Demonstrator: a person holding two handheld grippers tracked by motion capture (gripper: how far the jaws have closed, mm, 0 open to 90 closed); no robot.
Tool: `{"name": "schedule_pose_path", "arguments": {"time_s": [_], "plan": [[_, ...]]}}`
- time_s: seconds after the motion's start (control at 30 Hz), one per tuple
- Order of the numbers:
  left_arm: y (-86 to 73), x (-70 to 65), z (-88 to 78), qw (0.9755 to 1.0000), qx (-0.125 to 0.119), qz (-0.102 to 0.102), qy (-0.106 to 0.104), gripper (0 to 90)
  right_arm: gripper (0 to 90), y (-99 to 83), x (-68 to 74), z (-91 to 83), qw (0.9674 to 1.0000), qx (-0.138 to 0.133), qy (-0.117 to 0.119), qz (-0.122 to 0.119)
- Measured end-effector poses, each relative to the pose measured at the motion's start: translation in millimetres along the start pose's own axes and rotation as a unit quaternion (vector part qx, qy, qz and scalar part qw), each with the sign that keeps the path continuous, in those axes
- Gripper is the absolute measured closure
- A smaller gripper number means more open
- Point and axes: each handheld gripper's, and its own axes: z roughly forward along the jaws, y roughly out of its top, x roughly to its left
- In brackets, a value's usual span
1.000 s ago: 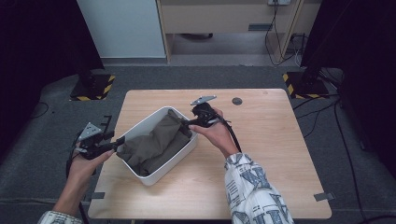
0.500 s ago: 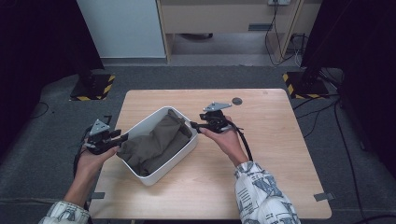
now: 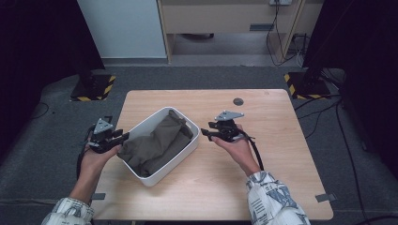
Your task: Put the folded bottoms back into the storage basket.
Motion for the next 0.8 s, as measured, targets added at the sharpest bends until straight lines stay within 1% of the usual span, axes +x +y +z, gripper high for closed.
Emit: {"name": "schedule_pose_path", "arguments": {"time_s": [0.03,0.1,0.13,0.2,0.27,0.33,0.4,0.43,0.53,0.57,0.73,0.8], "plan": [[-0.8,-0.1,-0.5,1.0000,0.003,0.003,0.001,64.7,52.2,-1.4,0.8,-0.7,1.0000,0.000,-0.002,0.004],[-2.7,0.7,-1.5,1.0000,-0.004,0.003,0.006,67.6,52.2,-4.9,3.2,-0.6,1.0000,0.008,-0.006,0.000],[-4.2,2.0,-1.5,1.0000,-0.004,-0.002,0.007,68.0,52.0,-7.0,4.1,-0.3,0.9999,0.010,-0.008,0.001],[-6.1,4.2,-1.9,1.0000,-0.003,-0.007,0.004,68.4,52.1,-8.1,5.2,0.0,0.9999,0.010,-0.008,0.005],[-7.3,5.4,-2.3,1.0000,0.000,-0.005,0.003,70.2,51.7,-10.3,8.2,1.0,0.9999,0.015,-0.008,-0.001],[-8.2,6.0,-2.3,1.0000,0.005,-0.006,0.002,71.9,50.2,-11.0,12.0,3.7,0.9999,0.015,-0.005,0.000],[-8.9,6.8,-2.3,0.9999,0.011,-0.006,0.000,72.1,50.3,-11.0,13.5,5.2,0.9999,0.015,-0.003,0.002],[-8.9,7.0,-2.1,0.9999,0.011,-0.006,0.001,72.2,50.8,-11.5,16.1,8.1,0.9999,0.015,-0.003,-0.002],[-8.8,6.2,-1.6,0.9999,0.015,-0.006,-0.004,72.4,50.3,-11.6,15.8,8.5,0.9999,0.016,-0.003,0.001],[-9.0,5.4,-1.1,0.9998,0.018,-0.003,-0.003,71.4,49.6,-12.7,15.8,8.4,0.9997,0.022,-0.003,0.000],[-10.3,4.3,-1.5,0.9998,0.018,-0.004,-0.001,70.0,48.2,-16.1,17.8,9.9,0.9995,0.031,-0.003,-0.002],[-11.0,2.7,-1.7,0.9999,0.014,-0.009,0.000,69.3,47.8,-15.3,18.5,11.0,0.9996,0.028,-0.003,-0.004]]}}
